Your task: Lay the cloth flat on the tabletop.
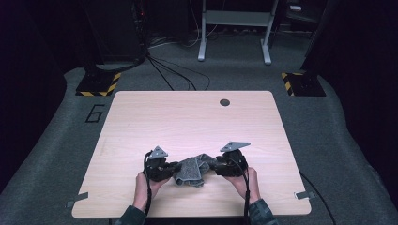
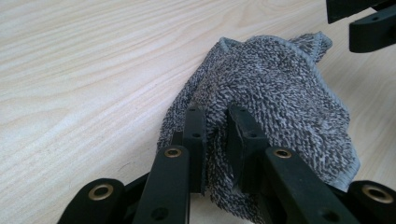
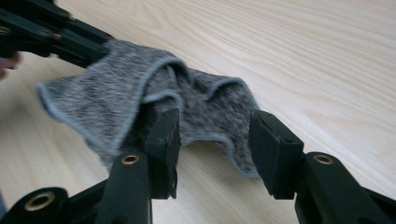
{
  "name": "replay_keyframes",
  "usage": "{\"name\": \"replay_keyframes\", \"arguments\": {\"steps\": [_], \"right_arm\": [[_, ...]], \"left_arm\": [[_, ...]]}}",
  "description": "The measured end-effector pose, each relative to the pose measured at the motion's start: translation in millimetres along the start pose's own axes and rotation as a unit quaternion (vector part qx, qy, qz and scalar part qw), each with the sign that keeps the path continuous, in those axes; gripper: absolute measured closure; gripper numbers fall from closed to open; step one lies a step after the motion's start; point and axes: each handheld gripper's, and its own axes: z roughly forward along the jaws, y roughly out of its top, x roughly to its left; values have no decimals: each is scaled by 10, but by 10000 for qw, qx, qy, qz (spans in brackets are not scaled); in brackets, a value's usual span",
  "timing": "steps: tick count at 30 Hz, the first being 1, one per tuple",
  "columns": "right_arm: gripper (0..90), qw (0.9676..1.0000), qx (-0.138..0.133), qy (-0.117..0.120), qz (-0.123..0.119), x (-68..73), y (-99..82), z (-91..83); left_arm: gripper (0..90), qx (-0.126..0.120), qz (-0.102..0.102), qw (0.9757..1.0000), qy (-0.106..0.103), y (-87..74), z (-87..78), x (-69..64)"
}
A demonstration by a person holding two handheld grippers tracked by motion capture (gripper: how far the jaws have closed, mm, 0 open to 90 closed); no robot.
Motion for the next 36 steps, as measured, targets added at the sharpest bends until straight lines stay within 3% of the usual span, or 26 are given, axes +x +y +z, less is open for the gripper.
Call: {"name": "replay_keyframes", "arguments": {"steps": [3,6,11,24,33,36], "right_arm": [[572,9996,81,133,-215,66,41,86],[675,9989,234,188,-360,110,61,195],[851,9990,266,83,-342,101,73,277],[883,9995,68,-265,-152,-15,69,129],[884,9990,-34,-433,-89,-73,88,18],[885,9979,-60,-633,-113,-97,88,-22]], "left_arm": [[785,13,-8,10000,23,6,7,-4],[796,6,0,10000,1,5,10,-5],[802,-47,2,10000,37,2,-8,3],[814,-236,-38,9997,90,19,-68,50],[817,-398,-190,9989,139,65,-146,147],[821,-380,-277,9987,195,57,-166,199]]}}
